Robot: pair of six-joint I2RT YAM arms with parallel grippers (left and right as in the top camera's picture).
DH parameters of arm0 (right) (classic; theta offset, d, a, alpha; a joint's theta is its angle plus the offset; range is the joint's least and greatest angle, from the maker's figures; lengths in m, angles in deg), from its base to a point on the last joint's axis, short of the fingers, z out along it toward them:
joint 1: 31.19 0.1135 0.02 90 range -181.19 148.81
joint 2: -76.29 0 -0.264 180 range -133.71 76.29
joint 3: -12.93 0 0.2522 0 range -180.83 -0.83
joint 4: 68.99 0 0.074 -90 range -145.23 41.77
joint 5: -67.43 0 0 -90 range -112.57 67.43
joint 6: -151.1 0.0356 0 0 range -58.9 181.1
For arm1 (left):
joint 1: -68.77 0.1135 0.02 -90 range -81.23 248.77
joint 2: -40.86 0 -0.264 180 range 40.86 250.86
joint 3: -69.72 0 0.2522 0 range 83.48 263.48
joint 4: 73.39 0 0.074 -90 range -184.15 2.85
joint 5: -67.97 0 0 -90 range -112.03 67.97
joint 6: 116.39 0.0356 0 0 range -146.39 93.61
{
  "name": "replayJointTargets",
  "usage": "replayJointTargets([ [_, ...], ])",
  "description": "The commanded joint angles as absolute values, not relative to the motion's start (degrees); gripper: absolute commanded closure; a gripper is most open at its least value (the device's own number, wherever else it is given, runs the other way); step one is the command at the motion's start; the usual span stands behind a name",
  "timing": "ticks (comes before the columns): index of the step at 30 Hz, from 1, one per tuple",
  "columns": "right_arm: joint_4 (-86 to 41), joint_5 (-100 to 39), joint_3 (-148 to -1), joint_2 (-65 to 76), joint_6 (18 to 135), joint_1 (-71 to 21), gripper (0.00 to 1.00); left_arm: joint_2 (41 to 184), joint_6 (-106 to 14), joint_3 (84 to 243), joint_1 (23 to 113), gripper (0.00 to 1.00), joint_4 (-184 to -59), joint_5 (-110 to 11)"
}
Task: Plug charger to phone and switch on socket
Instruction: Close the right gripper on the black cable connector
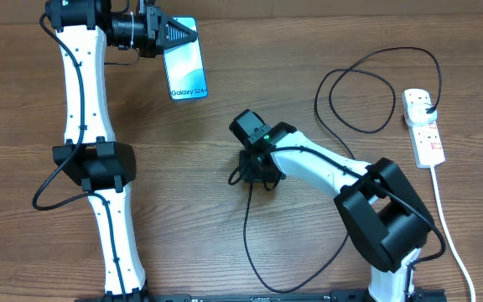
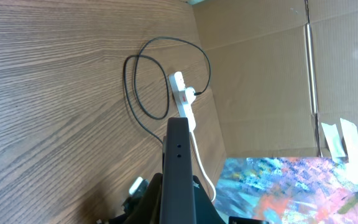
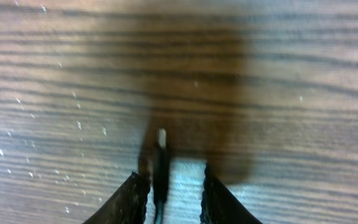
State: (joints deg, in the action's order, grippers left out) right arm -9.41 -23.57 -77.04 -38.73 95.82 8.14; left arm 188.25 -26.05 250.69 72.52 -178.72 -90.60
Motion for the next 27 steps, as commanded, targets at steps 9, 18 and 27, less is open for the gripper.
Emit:
replayJointTargets([
  [9, -3.37, -19.85, -83.26, -43.80, 98.62, 10.75, 0.72, 187.99, -27.71, 251.15, 72.13, 0.96, -178.48, -93.53],
  [18, -2.87, -20.33, -83.26, -43.80, 98.82, 10.75, 0.74, 187.99, -27.91, 251.15, 72.13, 0.96, -177.91, -93.51],
  [27, -3.61, -20.38, -83.31, -43.80, 98.79, 10.64, 0.89, 187.99, -29.61, 251.15, 72.24, 0.95, -175.83, -93.45],
])
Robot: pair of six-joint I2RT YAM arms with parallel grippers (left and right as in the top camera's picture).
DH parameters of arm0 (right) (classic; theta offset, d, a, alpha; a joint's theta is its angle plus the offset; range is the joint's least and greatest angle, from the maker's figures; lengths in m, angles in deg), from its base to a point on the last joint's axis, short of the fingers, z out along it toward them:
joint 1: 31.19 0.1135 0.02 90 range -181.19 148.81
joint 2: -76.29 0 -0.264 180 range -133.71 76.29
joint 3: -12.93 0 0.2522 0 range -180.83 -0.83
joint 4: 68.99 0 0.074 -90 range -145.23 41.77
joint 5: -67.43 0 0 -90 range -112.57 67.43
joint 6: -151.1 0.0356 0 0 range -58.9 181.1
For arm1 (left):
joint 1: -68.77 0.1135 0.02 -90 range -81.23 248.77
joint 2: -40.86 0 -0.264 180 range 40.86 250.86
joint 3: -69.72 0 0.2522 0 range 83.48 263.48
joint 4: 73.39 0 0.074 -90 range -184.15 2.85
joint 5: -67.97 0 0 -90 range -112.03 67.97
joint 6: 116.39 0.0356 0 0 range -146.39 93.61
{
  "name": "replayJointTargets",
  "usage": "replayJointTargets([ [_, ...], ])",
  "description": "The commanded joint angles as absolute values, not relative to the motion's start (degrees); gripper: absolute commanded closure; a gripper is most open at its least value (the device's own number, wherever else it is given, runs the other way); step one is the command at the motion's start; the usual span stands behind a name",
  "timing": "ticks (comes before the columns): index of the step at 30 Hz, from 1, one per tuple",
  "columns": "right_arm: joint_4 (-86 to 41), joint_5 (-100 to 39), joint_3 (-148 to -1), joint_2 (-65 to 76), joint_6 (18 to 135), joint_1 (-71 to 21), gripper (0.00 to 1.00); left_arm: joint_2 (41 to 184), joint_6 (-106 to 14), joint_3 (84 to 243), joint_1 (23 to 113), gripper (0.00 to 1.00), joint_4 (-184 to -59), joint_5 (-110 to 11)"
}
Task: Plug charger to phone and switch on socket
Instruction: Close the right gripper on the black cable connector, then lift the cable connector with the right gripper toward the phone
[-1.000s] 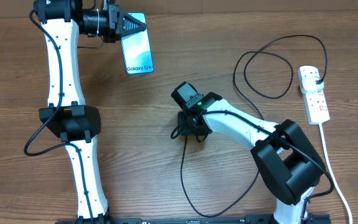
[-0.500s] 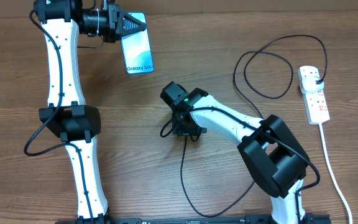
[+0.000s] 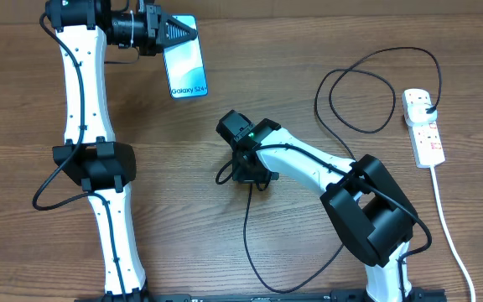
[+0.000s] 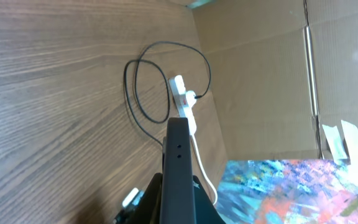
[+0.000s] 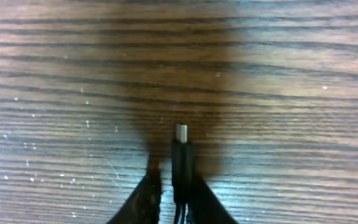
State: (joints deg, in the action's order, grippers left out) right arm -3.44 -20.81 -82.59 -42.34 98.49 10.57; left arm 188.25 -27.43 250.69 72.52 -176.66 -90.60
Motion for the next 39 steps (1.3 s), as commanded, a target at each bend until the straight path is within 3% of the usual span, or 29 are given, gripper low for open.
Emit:
replayJointTargets([
  [1, -3.57, -20.53, -83.35, -43.80, 98.75, 10.61, 0.90, 187.99, -30.03, 251.15, 72.28, 0.95, -175.55, -93.47],
  [7, -3.00, -21.47, -84.25, -43.80, 98.77, 10.40, 0.91, 187.99, -30.75, 251.15, 72.52, 0.96, -175.29, -93.47],
  [11, -3.85, -29.34, -84.99, -43.78, 98.77, 9.52, 0.93, 187.99, -31.62, 251.15, 72.85, 0.95, -174.43, -93.47],
  [18, -14.06, -64.77, -84.97, -43.78, 92.76, 5.72, 0.94, 187.99, -37.63, 251.15, 74.60, 0.96, -170.98, -93.66],
  [24, -24.44, -85.29, -84.97, -43.78, 93.29, 0.17, 0.95, 187.99, -38.22, 251.15, 75.65, 0.96, -170.19, -94.41],
  [34, -53.01, -105.42, -84.97, -43.78, 109.85, -8.88, 0.96, 187.99, -39.75, 251.15, 75.93, 0.95, -165.21, -103.46],
  [39, -67.24, -106.21, -84.97, -43.78, 122.79, -9.41, 0.96, 187.99, -40.02, 251.15, 75.54, 0.95, -164.82, -104.18],
])
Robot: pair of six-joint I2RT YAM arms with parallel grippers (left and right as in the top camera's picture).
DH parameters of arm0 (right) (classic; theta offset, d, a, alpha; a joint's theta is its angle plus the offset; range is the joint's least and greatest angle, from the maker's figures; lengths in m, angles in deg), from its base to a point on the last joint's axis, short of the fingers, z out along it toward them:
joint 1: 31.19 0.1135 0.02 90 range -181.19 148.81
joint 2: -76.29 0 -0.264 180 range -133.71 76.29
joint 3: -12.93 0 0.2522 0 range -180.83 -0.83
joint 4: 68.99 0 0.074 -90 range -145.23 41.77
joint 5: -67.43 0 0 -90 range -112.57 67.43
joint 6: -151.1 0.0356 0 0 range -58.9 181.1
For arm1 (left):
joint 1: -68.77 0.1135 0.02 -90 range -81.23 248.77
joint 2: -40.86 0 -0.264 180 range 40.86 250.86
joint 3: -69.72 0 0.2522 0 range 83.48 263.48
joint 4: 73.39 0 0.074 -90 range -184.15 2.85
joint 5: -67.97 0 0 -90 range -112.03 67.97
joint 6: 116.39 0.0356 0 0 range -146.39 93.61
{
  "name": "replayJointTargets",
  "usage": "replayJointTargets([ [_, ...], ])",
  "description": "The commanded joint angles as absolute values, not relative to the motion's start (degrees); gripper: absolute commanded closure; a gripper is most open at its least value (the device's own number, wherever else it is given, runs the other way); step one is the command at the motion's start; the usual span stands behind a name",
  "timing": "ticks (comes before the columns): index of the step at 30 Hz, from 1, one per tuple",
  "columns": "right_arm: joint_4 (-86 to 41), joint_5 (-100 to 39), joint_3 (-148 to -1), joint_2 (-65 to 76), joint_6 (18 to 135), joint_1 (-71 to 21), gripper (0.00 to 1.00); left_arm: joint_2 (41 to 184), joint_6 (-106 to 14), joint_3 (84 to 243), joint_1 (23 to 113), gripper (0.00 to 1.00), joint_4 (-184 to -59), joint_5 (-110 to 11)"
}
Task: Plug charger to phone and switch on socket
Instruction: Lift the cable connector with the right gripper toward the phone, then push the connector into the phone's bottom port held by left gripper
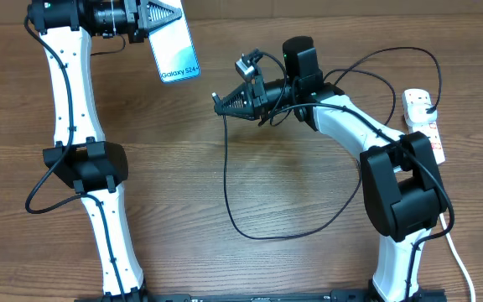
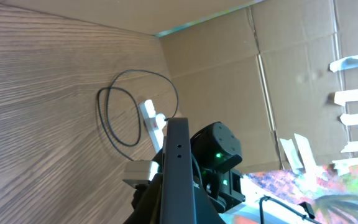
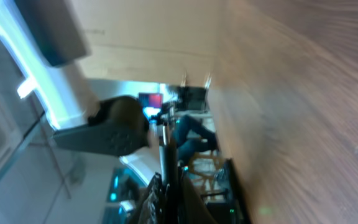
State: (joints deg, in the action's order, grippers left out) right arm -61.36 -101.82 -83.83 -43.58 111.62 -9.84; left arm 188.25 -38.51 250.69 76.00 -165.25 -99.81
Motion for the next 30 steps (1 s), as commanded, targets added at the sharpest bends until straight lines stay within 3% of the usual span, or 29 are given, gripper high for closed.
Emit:
replayJointTargets([
  [1, -70.56, -106.21, -84.97, -43.78, 125.24, -9.38, 0.96, 187.99, -40.80, 251.15, 75.49, 0.95, -164.33, -104.11],
  [6, -96.07, -104.85, -84.97, -43.78, 143.47, -9.08, 0.96, 187.99, -49.17, 251.15, 75.49, 0.95, -158.11, -104.07],
  [11, -109.88, -101.34, -84.97, -43.78, 154.27, -9.28, 0.96, 187.99, -59.71, 251.15, 75.32, 0.96, -149.34, -103.94],
  [18, -111.08, -97.90, -84.97, -43.78, 156.28, -9.30, 0.96, 187.99, -73.30, 251.15, 74.07, 0.96, -138.22, -102.58],
  [30, -111.32, -94.76, -84.97, -43.78, 155.32, -9.32, 0.95, 187.99, -74.46, 251.15, 70.36, 0.96, -135.27, -102.52],
])
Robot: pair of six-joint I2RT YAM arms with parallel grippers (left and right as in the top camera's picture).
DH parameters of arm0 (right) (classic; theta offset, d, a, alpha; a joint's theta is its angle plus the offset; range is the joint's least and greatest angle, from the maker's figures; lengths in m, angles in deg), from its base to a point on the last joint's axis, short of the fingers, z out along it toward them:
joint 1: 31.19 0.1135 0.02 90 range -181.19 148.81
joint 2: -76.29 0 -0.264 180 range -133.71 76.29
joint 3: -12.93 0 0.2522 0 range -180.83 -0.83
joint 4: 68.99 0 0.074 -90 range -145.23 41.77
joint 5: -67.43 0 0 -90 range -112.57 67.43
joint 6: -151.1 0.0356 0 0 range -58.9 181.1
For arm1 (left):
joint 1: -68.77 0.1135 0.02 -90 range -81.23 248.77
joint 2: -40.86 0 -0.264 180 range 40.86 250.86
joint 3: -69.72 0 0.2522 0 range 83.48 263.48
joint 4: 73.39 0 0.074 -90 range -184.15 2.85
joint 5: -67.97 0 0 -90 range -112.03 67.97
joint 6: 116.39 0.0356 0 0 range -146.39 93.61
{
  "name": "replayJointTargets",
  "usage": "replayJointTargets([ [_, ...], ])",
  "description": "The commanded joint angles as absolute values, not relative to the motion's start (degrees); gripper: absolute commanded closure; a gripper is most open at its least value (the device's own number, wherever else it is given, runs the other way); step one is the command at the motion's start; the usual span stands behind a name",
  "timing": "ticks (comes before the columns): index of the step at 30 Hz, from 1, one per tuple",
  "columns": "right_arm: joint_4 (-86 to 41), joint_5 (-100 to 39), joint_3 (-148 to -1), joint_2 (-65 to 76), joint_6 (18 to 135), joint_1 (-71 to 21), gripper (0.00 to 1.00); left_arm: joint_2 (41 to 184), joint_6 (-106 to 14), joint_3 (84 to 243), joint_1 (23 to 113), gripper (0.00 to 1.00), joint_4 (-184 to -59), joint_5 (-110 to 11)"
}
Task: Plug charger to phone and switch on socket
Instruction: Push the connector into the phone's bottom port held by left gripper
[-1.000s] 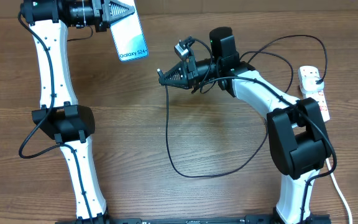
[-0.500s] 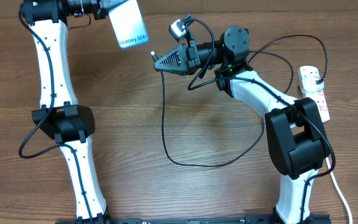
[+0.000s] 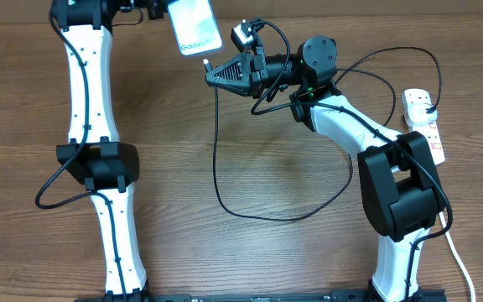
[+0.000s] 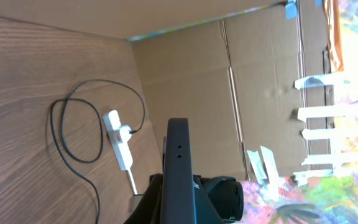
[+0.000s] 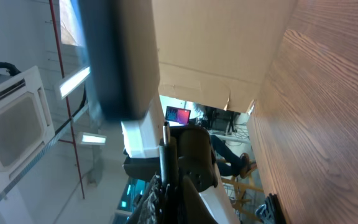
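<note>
The phone (image 3: 195, 25), screen up with a white-lit display, is held off the table at the back, my left gripper (image 3: 170, 10) shut on its far end. The left wrist view shows it edge-on as a dark bar (image 4: 178, 168). My right gripper (image 3: 211, 74) is shut on the charger plug (image 3: 206, 64), whose tip points at the phone's near end, a small gap between them. In the right wrist view the plug (image 5: 165, 144) stands up from the jaws under the blurred phone (image 5: 117, 56). The white socket strip (image 3: 423, 126) lies at the right edge.
The black charger cable (image 3: 225, 197) hangs from the right gripper, sags over the wooden table (image 3: 250, 252) in a wide loop and coils near the socket strip, into which it is plugged (image 4: 118, 146). Cardboard walls (image 4: 185, 62) stand behind the table.
The left gripper has carried the phone to the right and farther back. The right gripper with the plug has moved back and slightly left, so the plug tip is now close to the phone's near end.
At first my right gripper stood open around the plug lying mid-table while the left held the phone at the back left. Then the jaws were narrowed on the plug. Later the plug was in the air pointing left, and now it sits just short of the phone.
</note>
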State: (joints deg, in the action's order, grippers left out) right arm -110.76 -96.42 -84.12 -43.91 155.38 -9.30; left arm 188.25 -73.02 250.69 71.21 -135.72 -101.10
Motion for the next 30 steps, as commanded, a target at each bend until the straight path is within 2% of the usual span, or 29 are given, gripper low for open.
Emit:
replayJointTargets([
  [1, -111.32, -94.60, -84.97, -43.78, 155.18, -9.32, 0.95, 187.99, -74.44, 251.15, 70.21, 0.95, -135.27, -102.52],
  [30, -111.35, -93.53, -84.97, -43.78, 155.14, -10.70, 0.95, 187.99, -72.69, 251.15, 69.75, 0.95, -135.33, -98.49],
])
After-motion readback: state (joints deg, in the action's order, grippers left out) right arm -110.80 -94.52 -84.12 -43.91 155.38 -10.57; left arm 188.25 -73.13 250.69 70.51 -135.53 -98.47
